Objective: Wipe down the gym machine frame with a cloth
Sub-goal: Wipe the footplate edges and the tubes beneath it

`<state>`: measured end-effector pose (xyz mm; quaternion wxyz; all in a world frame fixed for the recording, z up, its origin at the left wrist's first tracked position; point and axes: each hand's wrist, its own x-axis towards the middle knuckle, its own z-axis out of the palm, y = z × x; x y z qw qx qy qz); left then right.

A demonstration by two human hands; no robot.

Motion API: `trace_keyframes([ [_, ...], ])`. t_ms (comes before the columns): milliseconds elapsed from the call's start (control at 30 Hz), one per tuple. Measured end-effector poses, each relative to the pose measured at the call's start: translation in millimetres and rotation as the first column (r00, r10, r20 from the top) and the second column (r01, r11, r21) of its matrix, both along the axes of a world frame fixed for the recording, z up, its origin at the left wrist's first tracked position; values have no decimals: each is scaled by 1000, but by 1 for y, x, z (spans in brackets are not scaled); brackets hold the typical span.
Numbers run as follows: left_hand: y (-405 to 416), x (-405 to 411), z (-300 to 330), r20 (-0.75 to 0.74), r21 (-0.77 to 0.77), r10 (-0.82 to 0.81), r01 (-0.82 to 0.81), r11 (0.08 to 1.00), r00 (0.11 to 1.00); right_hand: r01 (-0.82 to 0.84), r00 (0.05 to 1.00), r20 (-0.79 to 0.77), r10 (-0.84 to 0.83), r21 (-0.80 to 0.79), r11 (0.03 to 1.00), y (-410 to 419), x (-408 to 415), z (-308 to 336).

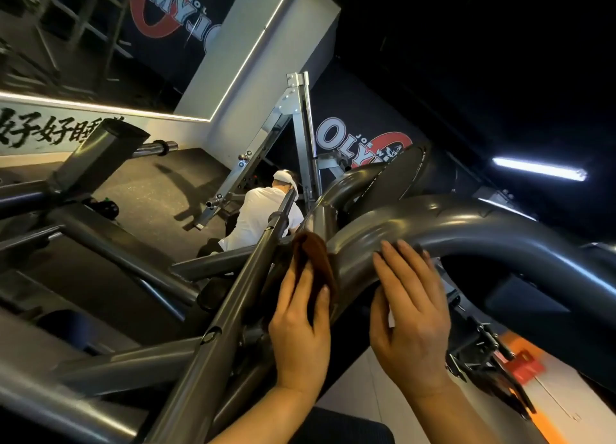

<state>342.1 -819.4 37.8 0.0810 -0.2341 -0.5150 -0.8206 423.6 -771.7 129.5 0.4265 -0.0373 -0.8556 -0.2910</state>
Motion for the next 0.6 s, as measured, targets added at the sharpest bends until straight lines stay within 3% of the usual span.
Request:
trace_keyframes([
  [133, 0, -7, 31, -67, 20, -18, 20, 1000, 998, 31, 997, -77, -29, 29, 999, 4, 2, 19],
  [333, 3, -32, 92, -441, -6, -128, 140, 990, 889, -9, 977, -212, 12, 16, 1000, 9, -3, 29],
  [500, 1, -22, 57, -459, 182, 78, 8, 983, 885, -21, 984, -178, 32, 63, 998, 14, 8, 23],
  [600, -1, -18, 50, -431, 149, 104, -43, 988, 896, 0, 978, -211, 8, 40, 999, 18, 21, 22],
])
